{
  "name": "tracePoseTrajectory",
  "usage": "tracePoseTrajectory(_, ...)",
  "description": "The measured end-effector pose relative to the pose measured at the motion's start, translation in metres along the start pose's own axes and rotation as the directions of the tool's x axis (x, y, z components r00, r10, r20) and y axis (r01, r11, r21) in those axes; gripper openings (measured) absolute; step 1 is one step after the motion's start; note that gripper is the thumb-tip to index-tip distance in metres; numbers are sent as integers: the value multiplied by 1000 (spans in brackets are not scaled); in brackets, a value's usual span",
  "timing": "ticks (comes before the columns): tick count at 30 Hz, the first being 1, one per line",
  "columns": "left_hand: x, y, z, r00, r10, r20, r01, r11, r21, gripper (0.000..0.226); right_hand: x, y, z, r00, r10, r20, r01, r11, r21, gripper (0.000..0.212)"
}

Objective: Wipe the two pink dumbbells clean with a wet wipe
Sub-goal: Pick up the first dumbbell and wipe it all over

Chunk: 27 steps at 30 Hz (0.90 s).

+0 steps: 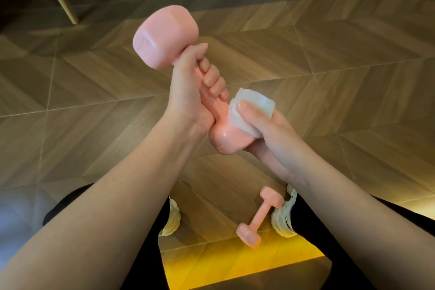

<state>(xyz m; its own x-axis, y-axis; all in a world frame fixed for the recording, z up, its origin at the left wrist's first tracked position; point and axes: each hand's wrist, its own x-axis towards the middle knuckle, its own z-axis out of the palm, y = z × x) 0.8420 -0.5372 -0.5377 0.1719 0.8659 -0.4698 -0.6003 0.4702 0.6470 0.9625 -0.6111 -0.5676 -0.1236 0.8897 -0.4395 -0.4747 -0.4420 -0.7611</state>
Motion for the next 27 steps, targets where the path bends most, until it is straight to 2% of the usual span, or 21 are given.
tracePoseTrajectory(3,-1,-5,3,1000,-3,20,3,1000,24,42,-1,-2,-3,996,41,-77,-39,999,31,25)
tracePoseTrajectory(5,-1,-7,5,1000,-4,16,4,1000,27,42,-1,-3,-8,995,67,-71,-63,997,53,30)
tracePoseTrajectory(10,3,-1,3,1000,-1,-29,-1,998,-70,41,-6,-8,-15,993,23,118,-41,987,154,26)
tracePoseTrajectory(14,3,5,-3,999,3,-37,-6,995,-101,41,-7,-8,-14,971,-9,237,-20,992,121,34)
tracePoseTrajectory(20,-1,6,-2,997,17,77,-14,999,-40,42,-5,1,-3,998,-25,58,22,998,51,40)
tracePoseTrajectory(23,-3,2,2,991,28,131,-29,1000,2,42,-5,2,3,999,23,-42,-19,995,96,38)
tracePoseTrajectory(27,-3,-5,7,987,26,160,-30,999,25,40,-7,0,1,975,149,-166,-130,984,119,46)
